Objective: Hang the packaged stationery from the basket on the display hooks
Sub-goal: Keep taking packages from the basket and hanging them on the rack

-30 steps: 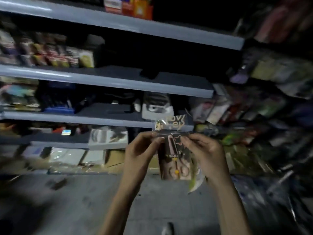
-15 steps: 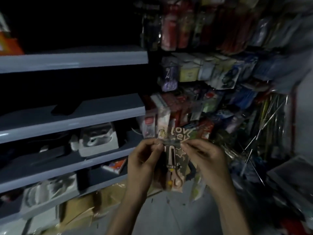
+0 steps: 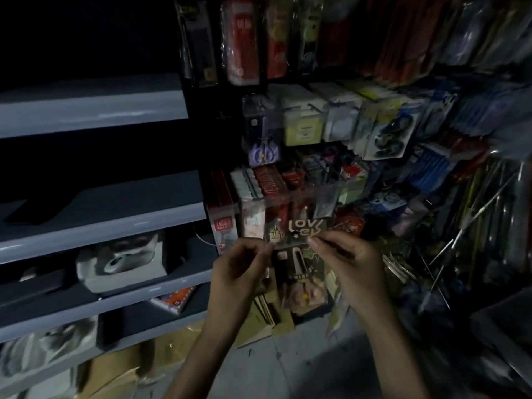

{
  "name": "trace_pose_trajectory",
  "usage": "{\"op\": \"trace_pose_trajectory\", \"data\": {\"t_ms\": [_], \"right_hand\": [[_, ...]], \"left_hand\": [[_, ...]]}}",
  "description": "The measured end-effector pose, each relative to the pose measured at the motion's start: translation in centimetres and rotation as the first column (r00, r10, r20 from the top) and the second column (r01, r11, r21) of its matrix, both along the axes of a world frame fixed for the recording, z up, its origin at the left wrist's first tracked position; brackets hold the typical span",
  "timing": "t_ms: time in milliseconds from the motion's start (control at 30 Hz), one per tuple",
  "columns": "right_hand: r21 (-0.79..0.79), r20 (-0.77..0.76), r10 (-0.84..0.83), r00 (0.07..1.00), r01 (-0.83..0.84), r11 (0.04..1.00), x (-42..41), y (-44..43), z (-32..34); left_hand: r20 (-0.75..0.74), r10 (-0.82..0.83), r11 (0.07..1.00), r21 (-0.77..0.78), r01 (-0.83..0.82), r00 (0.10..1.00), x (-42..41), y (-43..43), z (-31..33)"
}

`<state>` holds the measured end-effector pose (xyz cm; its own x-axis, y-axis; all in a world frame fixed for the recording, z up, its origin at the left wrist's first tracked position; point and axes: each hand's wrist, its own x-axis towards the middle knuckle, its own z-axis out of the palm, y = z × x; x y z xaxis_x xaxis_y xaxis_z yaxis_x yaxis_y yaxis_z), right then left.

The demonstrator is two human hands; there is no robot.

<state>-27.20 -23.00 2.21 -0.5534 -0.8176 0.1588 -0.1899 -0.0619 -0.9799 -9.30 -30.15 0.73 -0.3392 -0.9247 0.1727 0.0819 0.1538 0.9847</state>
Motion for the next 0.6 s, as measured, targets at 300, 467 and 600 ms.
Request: {"op": "trace_pose_trajectory", "data": {"t_ms": [300, 467, 600], "right_hand": [[-0.084, -0.034, -0.128, 0.991, 0.125, 0.989, -4.5, -8.2, -0.3], [-0.078, -0.056, -0.162, 0.985, 0.157, 0.984, -6.0, -11.9, -0.8], [-0.119, -0.049, -0.152, 0.987, 0.145, 0.982, -7.4, -13.9, -0.7]], "left_hand": [[0.199, -0.019, 0.972, -0.225, 0.065, 0.980, -4.5, -12.1, 1.3], [0.237, 0.067, 0.948, -0.319, 0.012, 0.969, -6.2, -18.3, 3.8], [0.240, 0.057, 0.949, -0.314, 0.022, 0.969, -7.8, -20.9, 6.2]]}}
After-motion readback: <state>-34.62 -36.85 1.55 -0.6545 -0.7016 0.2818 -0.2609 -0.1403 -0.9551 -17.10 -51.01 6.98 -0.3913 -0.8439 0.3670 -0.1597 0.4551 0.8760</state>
